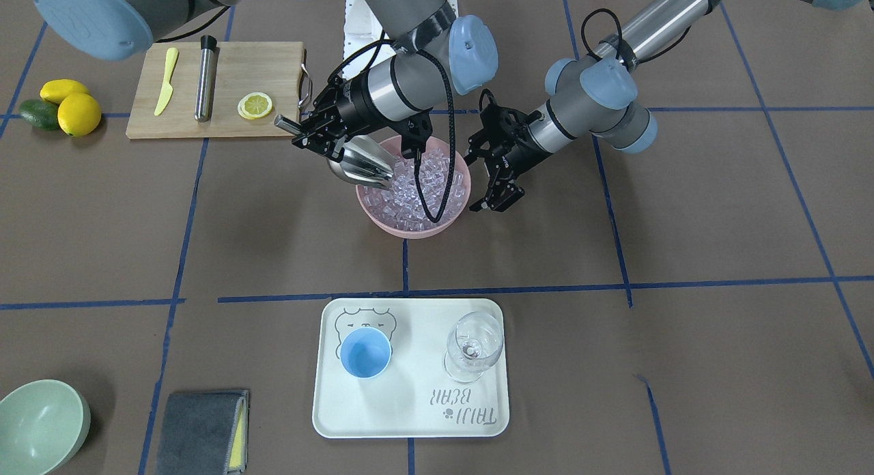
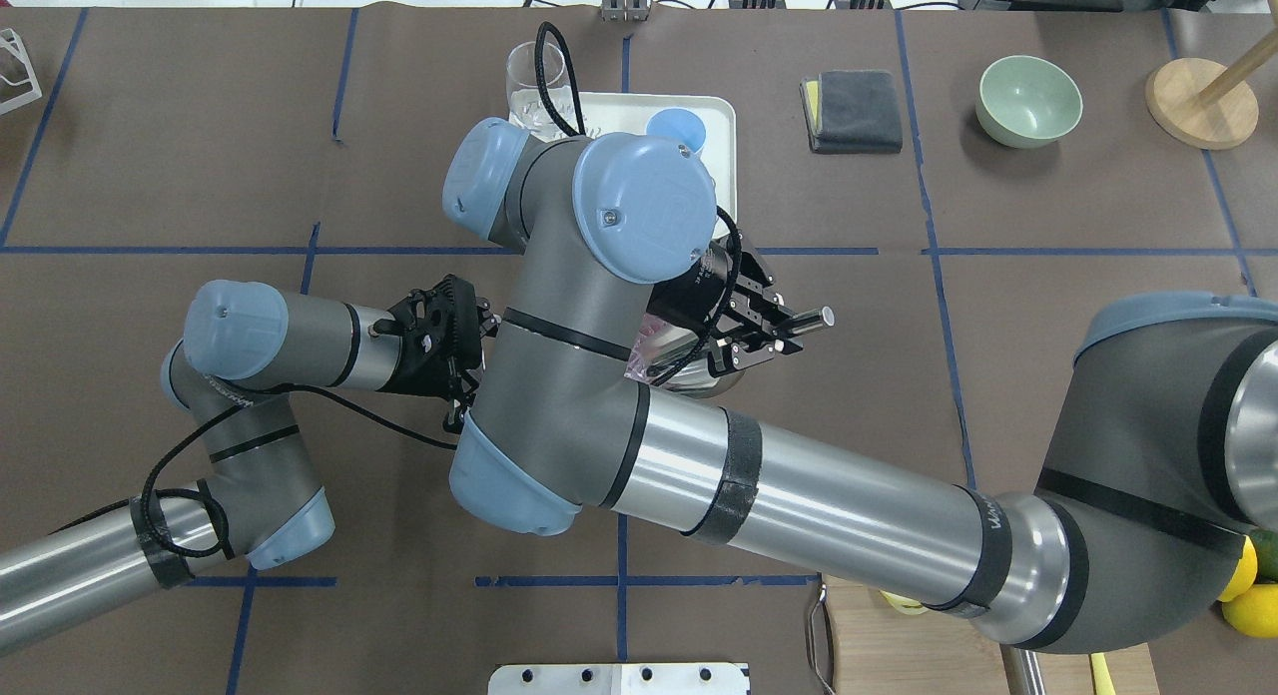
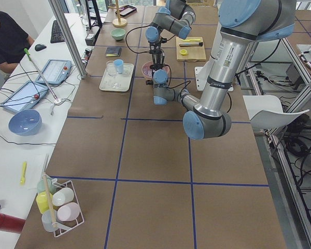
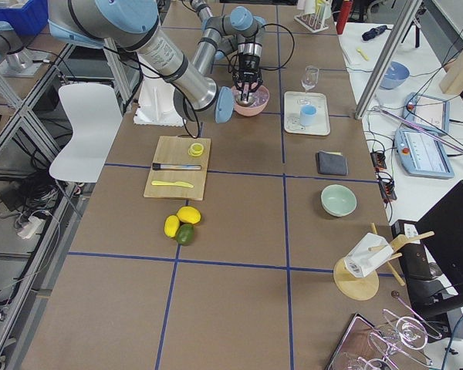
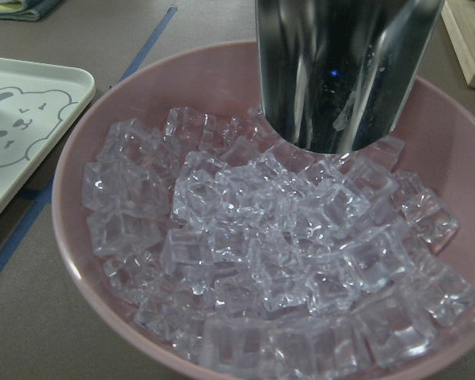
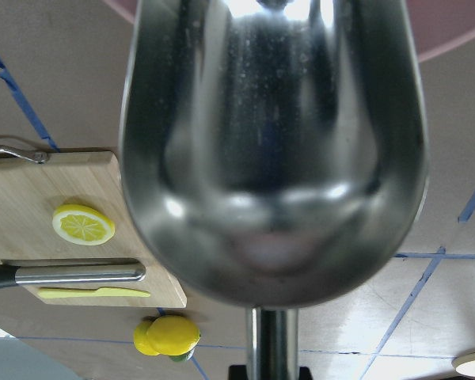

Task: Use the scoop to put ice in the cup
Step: 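Push the scoop down into the ice cubes with the right gripper, then drag the scoop through the ice with the right gripper to fill it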

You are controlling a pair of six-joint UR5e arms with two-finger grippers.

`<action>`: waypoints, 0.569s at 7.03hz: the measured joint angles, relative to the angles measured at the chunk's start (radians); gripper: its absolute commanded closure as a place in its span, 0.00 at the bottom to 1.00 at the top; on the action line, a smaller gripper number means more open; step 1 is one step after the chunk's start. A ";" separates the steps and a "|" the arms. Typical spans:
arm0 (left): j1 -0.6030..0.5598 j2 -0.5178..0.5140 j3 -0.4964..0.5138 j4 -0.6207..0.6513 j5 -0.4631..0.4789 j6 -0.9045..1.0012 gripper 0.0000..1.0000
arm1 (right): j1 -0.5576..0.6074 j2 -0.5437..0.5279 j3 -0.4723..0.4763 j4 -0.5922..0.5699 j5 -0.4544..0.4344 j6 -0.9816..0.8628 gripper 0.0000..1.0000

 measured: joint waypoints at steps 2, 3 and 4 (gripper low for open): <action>0.000 0.000 0.000 0.000 0.000 -0.001 0.00 | 0.003 0.004 -0.003 0.000 -0.020 -0.006 1.00; 0.000 0.000 0.000 0.000 0.000 -0.001 0.00 | 0.004 0.006 -0.010 -0.001 -0.028 -0.008 1.00; 0.000 0.000 0.000 0.000 0.000 -0.001 0.00 | 0.004 0.009 -0.022 -0.001 -0.038 -0.008 1.00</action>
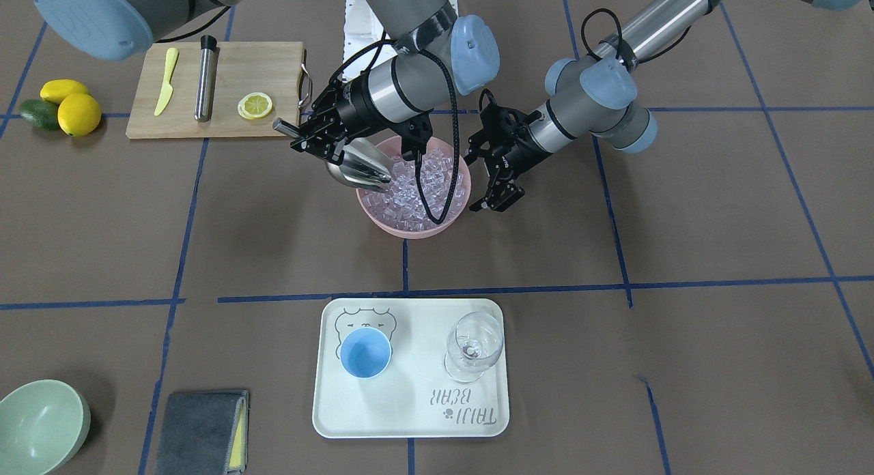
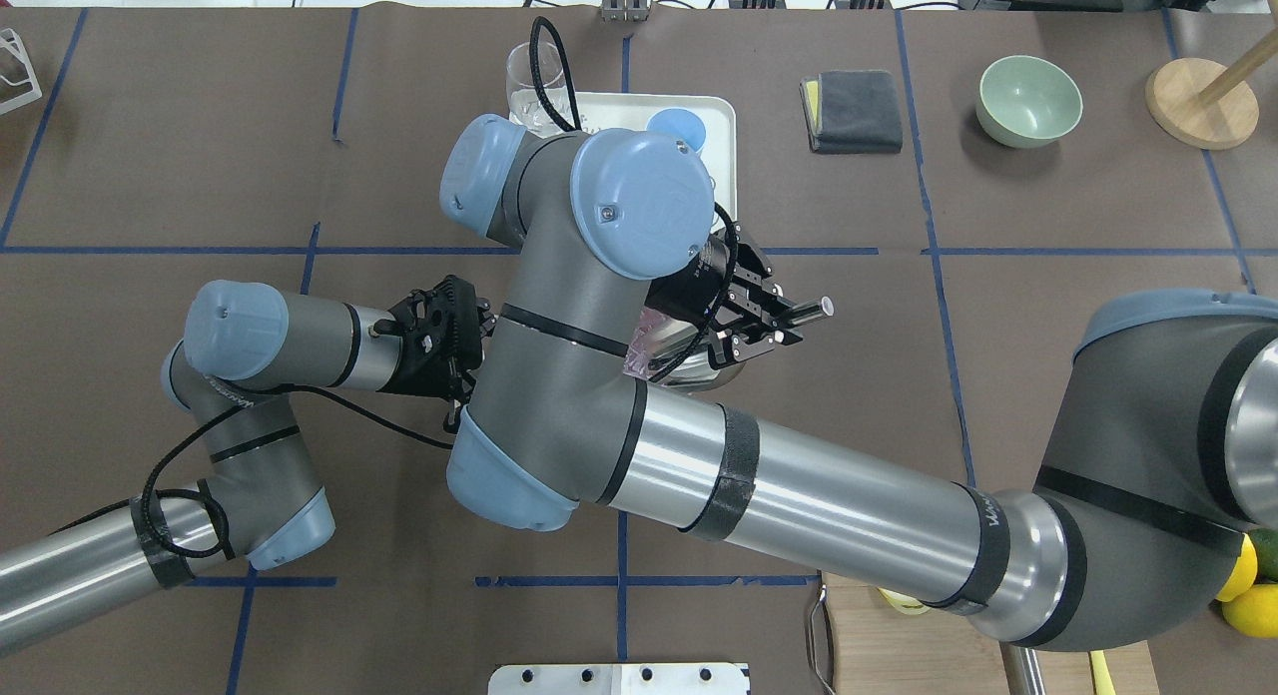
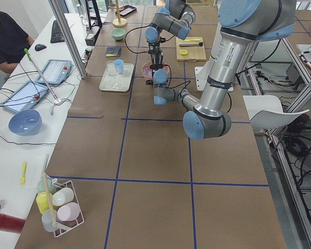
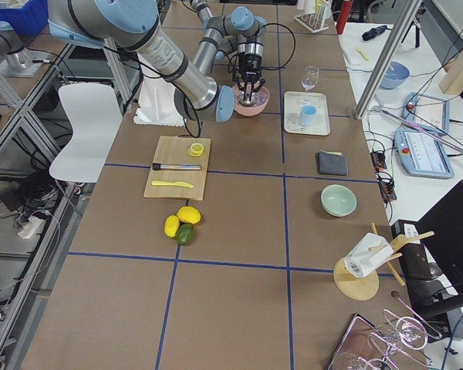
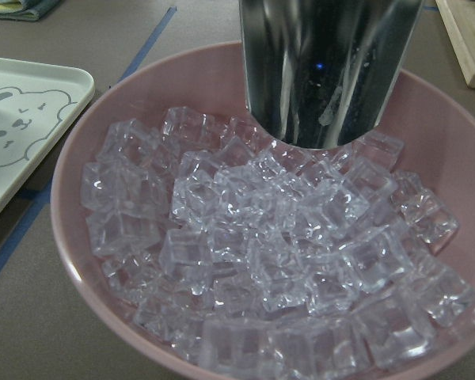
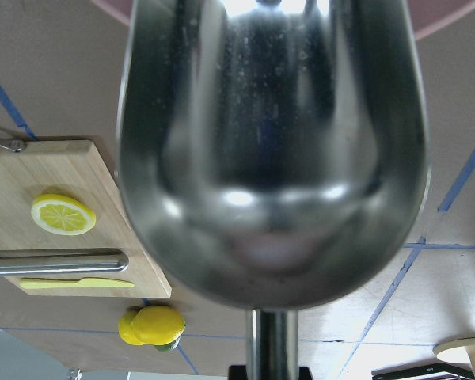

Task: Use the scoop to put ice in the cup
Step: 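Drag the scoop through the ice with the right gripper to fill it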

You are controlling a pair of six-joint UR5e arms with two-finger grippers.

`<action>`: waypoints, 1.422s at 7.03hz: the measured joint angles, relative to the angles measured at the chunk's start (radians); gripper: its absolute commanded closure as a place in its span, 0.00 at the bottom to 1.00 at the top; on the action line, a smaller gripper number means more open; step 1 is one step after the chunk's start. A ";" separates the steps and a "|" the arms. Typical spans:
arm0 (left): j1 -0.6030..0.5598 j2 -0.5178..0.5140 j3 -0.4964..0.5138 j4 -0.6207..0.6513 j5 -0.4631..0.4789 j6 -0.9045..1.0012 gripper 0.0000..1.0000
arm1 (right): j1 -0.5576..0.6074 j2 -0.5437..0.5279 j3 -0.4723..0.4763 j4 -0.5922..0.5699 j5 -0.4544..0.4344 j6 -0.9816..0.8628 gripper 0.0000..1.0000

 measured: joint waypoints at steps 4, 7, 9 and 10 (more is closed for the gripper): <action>0.000 0.000 0.001 0.000 0.000 0.000 0.00 | -0.003 0.038 -0.058 0.010 -0.016 0.010 1.00; 0.000 0.001 0.002 0.000 0.000 0.000 0.00 | -0.022 0.059 -0.130 0.064 -0.013 0.033 1.00; 0.000 0.003 0.002 0.000 0.000 0.000 0.00 | -0.032 0.059 -0.138 0.090 -0.011 0.043 1.00; 0.000 0.003 0.002 0.000 0.000 0.000 0.00 | -0.033 0.061 -0.139 0.099 -0.010 0.045 1.00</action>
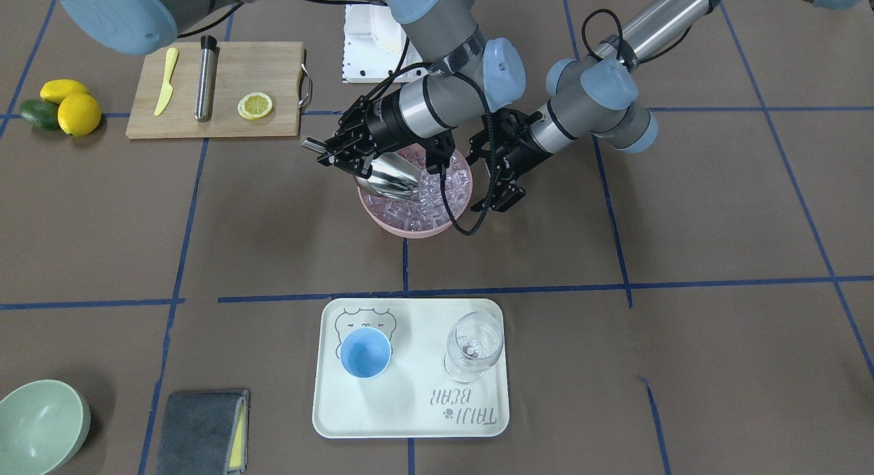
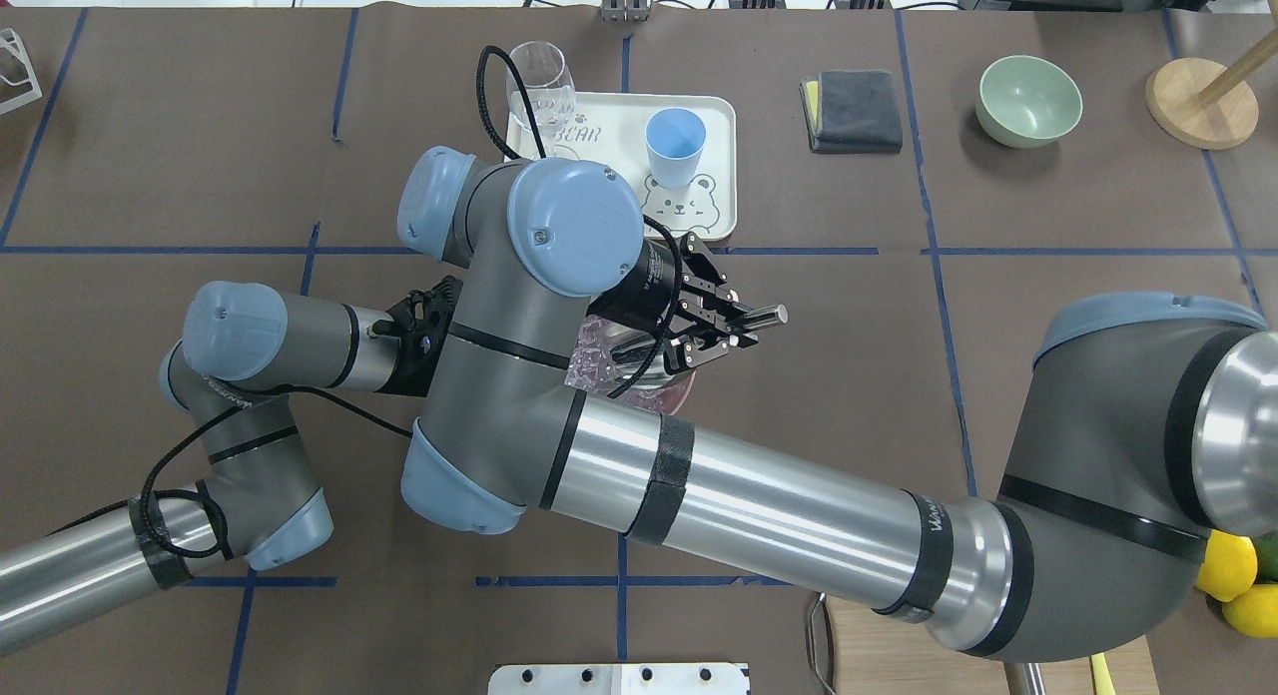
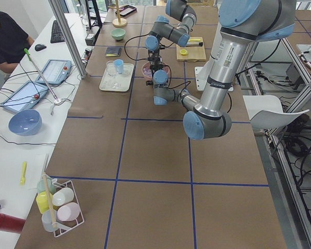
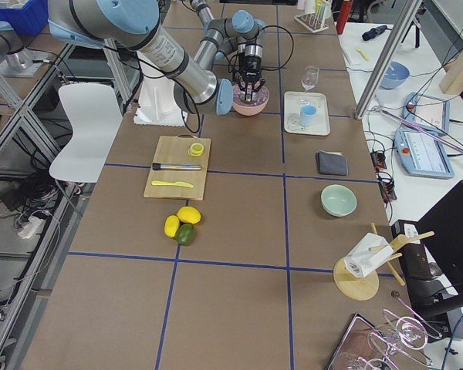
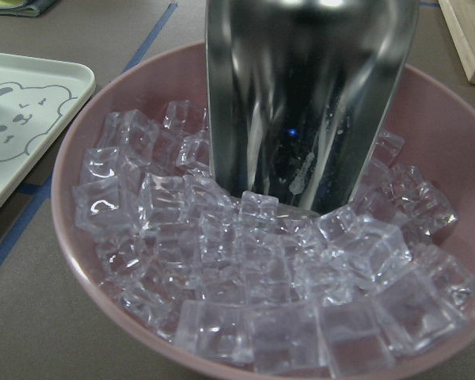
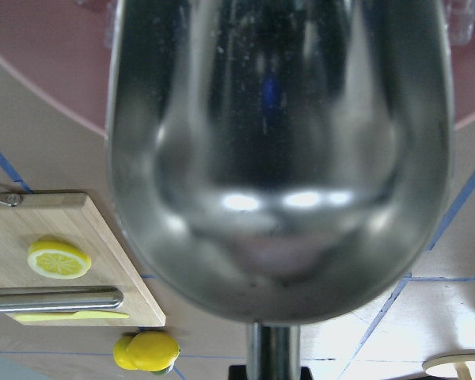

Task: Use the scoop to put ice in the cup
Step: 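Drag the scoop through the ice with the right gripper to fill it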

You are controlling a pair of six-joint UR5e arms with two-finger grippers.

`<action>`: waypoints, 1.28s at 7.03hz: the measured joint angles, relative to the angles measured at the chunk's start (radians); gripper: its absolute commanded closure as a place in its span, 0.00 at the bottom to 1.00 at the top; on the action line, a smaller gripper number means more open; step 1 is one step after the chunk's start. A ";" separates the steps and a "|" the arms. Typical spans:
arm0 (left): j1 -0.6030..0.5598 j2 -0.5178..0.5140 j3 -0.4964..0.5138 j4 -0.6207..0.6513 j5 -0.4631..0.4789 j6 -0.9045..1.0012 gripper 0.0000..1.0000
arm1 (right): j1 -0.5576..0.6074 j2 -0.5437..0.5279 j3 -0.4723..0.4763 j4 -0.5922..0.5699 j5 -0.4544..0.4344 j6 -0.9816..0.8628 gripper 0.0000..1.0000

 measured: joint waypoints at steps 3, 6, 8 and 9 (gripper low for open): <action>0.000 0.002 0.000 0.000 0.000 0.000 0.00 | -0.004 -0.008 -0.002 0.082 0.006 0.017 1.00; 0.000 0.003 0.000 0.000 0.000 0.001 0.00 | -0.004 -0.046 0.008 0.188 0.023 0.022 1.00; 0.000 0.004 -0.001 0.000 0.000 0.002 0.00 | -0.002 -0.073 0.039 0.228 0.047 0.022 1.00; 0.000 0.004 -0.001 0.000 0.000 0.002 0.00 | -0.001 -0.117 0.093 0.256 0.061 0.023 1.00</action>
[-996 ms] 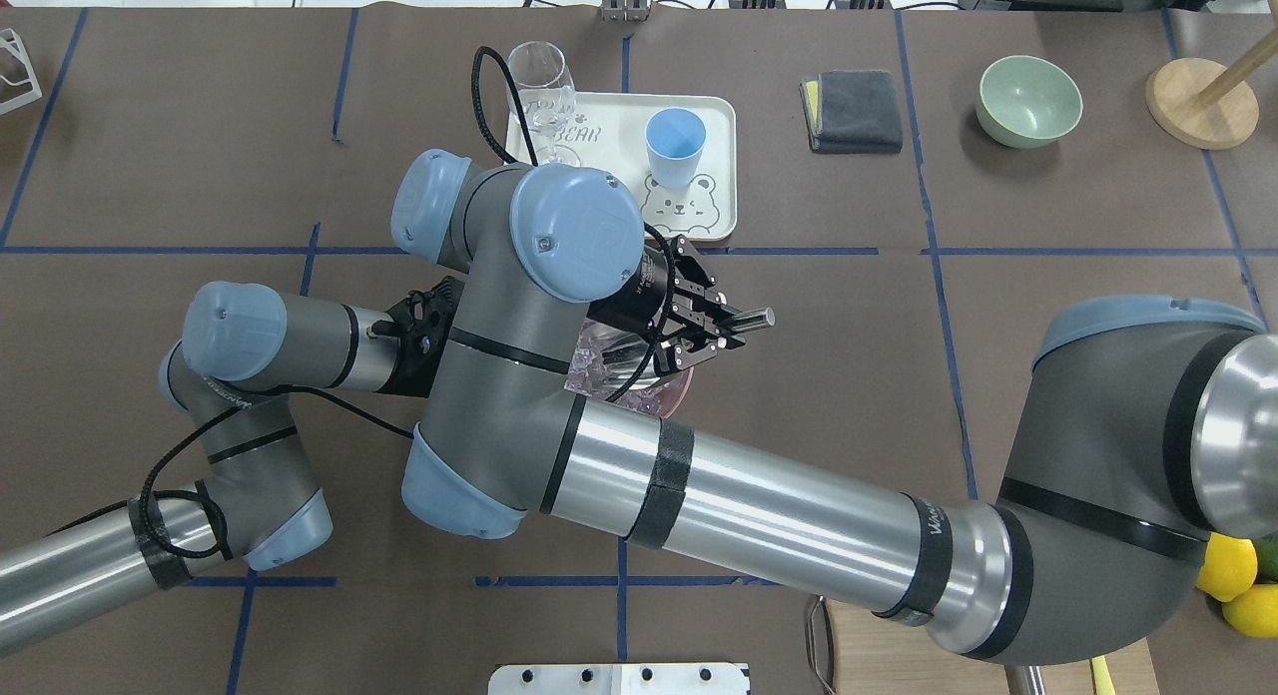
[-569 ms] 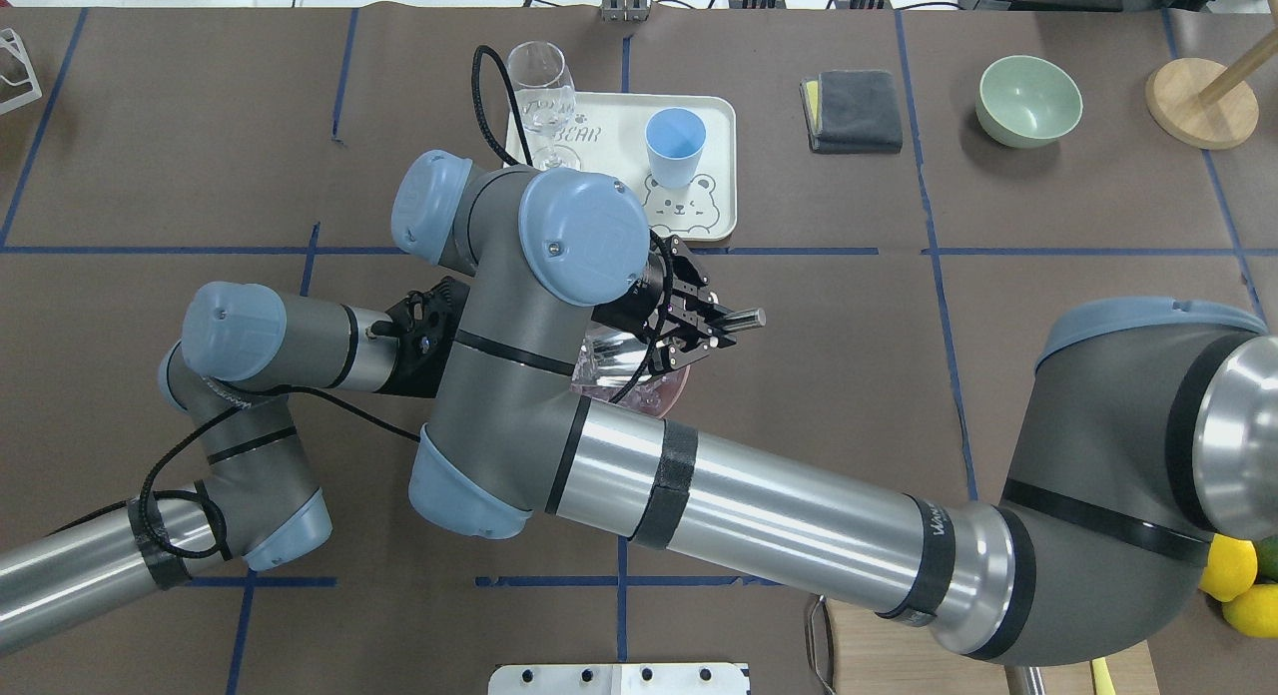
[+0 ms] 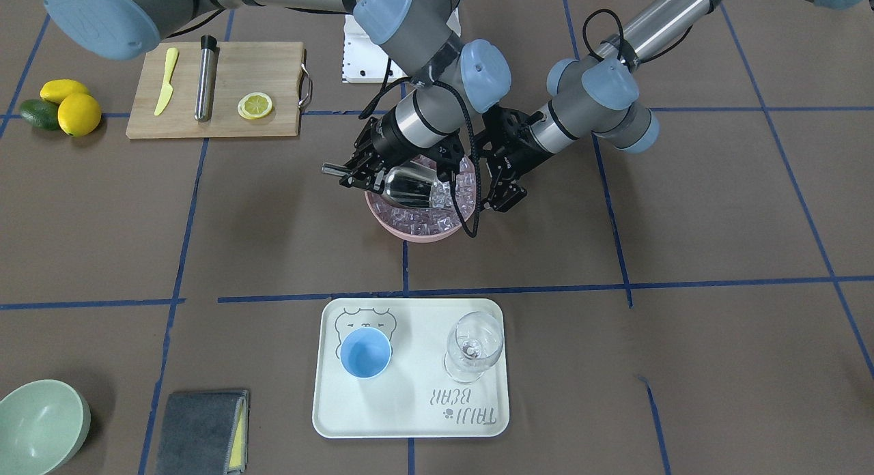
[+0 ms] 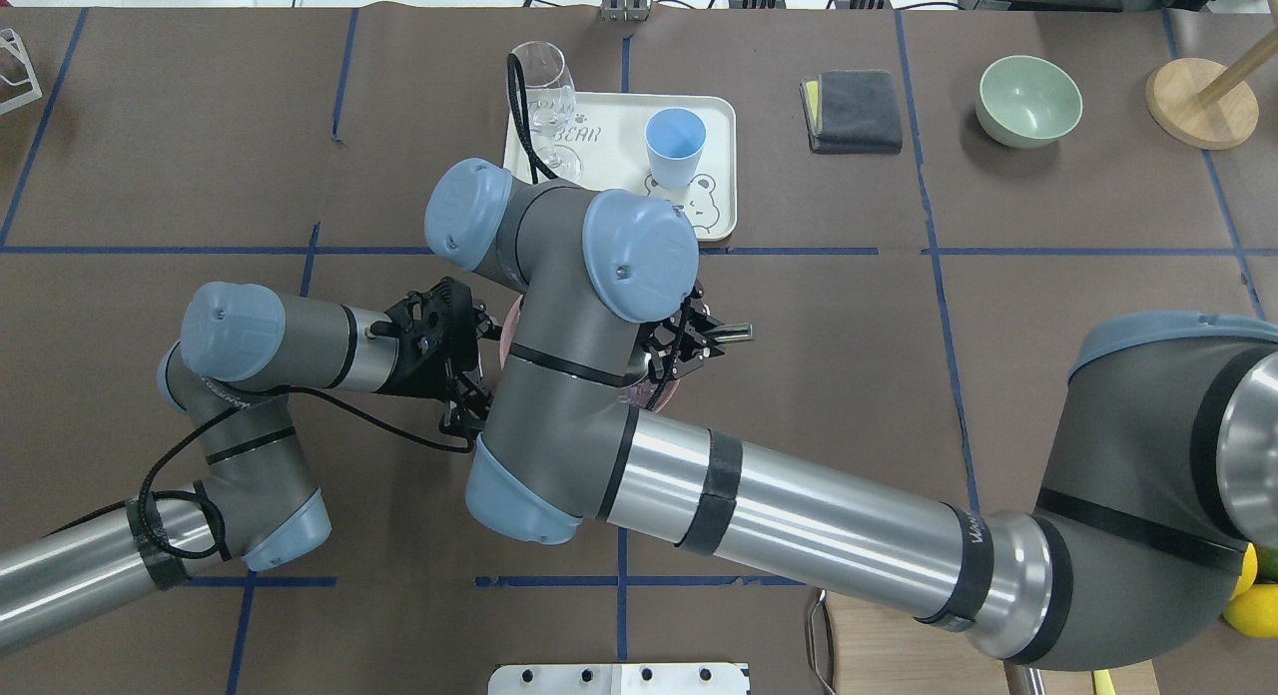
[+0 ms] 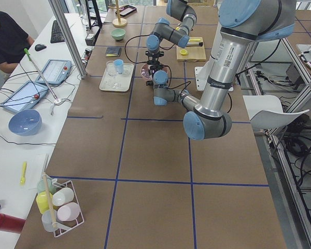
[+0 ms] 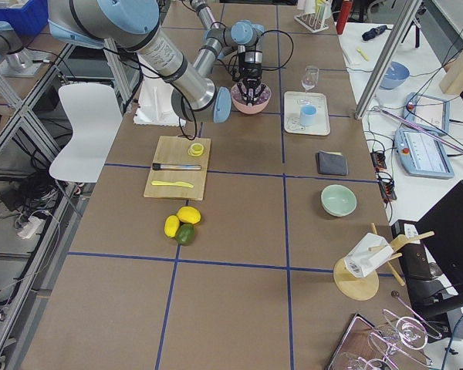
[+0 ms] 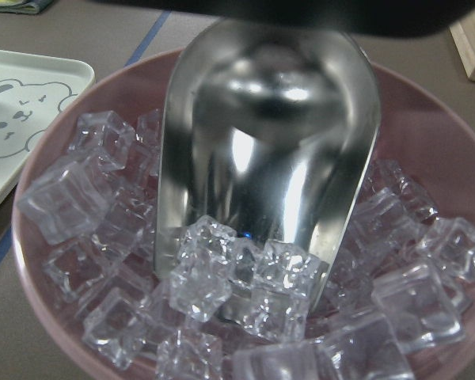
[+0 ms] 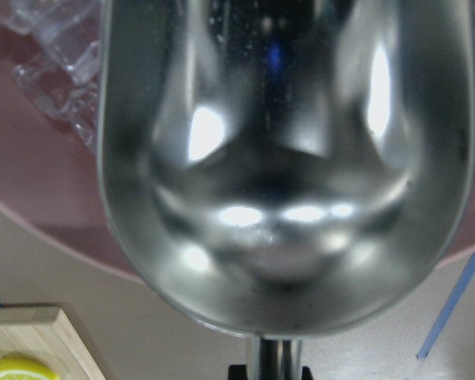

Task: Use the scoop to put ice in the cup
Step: 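Drag the scoop through the ice with the right gripper to fill it, then lift the filled scoop out while the left gripper releases the bowl and retracts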

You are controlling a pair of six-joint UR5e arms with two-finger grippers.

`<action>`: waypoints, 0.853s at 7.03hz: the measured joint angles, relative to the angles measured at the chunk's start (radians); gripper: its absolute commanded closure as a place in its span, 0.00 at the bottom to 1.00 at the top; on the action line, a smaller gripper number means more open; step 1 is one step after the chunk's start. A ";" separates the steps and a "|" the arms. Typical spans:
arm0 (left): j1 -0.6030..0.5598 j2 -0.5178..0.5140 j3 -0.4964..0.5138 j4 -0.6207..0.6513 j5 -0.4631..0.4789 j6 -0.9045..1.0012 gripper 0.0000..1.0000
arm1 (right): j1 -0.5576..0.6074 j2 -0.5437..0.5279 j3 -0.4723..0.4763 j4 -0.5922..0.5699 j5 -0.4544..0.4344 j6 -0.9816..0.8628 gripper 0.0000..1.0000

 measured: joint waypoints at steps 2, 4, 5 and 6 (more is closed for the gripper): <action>0.000 -0.001 0.000 0.000 0.000 0.000 0.00 | 0.005 -0.108 0.116 0.082 0.025 0.011 1.00; 0.000 -0.001 0.000 0.000 0.000 0.000 0.00 | 0.014 -0.187 0.185 0.183 0.078 0.045 1.00; 0.000 -0.001 0.000 0.000 0.000 0.001 0.00 | 0.022 -0.224 0.214 0.234 0.106 0.064 1.00; 0.000 0.000 0.000 0.000 0.000 0.001 0.00 | 0.035 -0.260 0.242 0.287 0.144 0.082 1.00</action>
